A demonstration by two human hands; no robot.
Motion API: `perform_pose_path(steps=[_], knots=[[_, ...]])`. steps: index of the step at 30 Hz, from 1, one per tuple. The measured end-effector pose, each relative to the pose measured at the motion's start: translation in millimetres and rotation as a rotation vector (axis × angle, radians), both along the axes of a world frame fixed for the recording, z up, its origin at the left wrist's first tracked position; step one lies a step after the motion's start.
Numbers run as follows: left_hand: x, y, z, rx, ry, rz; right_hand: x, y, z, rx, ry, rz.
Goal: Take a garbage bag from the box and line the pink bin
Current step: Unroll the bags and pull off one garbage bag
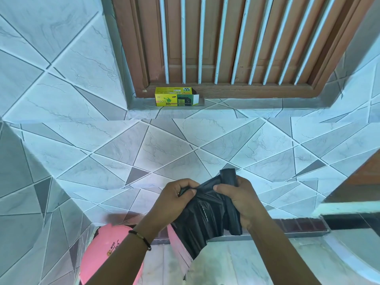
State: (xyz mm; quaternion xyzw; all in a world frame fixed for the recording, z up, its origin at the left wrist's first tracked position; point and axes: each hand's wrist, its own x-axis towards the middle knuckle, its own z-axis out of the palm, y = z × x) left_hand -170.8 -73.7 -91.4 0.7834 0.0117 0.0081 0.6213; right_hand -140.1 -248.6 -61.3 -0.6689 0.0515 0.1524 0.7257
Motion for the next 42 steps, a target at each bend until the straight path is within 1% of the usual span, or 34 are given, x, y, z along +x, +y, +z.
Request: perform_pose_path(steps=[2,3,4,6,10,14,16,19,21,25,28,29,30,33,34,36,39,40,42], knots=[[-3,6,1,-0.066,0.115,-0.082,3,-3,0,-0.019,-0.023,-0.026],[-5,9,0,-0.054,0.173,-0.135,4,-5,0,-0.029,-0.033,-0.028],[-7,11,1,0.009,0.206,-0.185,4,-6,0,-0.035,-0.042,-0.022],[-10,12,3,0.107,0.206,-0.243,4,-6,0,-0.061,-0.064,0.0],[-11,9,4,0.054,0.203,-0.237,4,-6,2,-0.202,-0.142,0.015],[-10,11,2,0.129,0.198,-0.244,6,-5,1,-0.403,-0.249,0.02],[-8,12,3,0.208,0.171,-0.263,6,-2,1,-0.536,-0.307,0.035],[-7,10,3,0.408,0.108,-0.246,5,2,2,-0.673,-0.397,0.07],[-6,8,2,0.553,0.074,-0.223,4,4,3,-0.718,-0.434,0.096],[-7,1,5,0.787,-0.004,-0.176,4,7,2,-0.759,-0.442,0.123],[-6,-2,6,0.862,-0.022,-0.125,4,7,2,-0.761,-0.45,0.114],[-5,-1,5,0.826,0.004,-0.131,6,6,2,-0.745,-0.452,0.097],[-4,1,5,0.747,0.044,-0.148,7,4,4,-0.722,-0.446,0.078],[-4,6,3,0.386,0.152,-0.201,10,-1,8,-0.598,-0.382,0.046],[-5,4,4,0.307,0.164,-0.218,9,-1,7,-0.557,-0.36,0.047],[-7,1,1,0.266,0.157,-0.229,8,1,5,-0.515,-0.324,0.059],[-6,1,-2,0.206,0.169,-0.212,11,-3,2,-0.522,-0.286,0.115],[-6,2,0,0.191,0.169,-0.215,12,-6,3,-0.524,-0.268,0.167],[-6,5,4,0.204,0.168,-0.223,11,-10,4,-0.492,-0.231,0.337]])
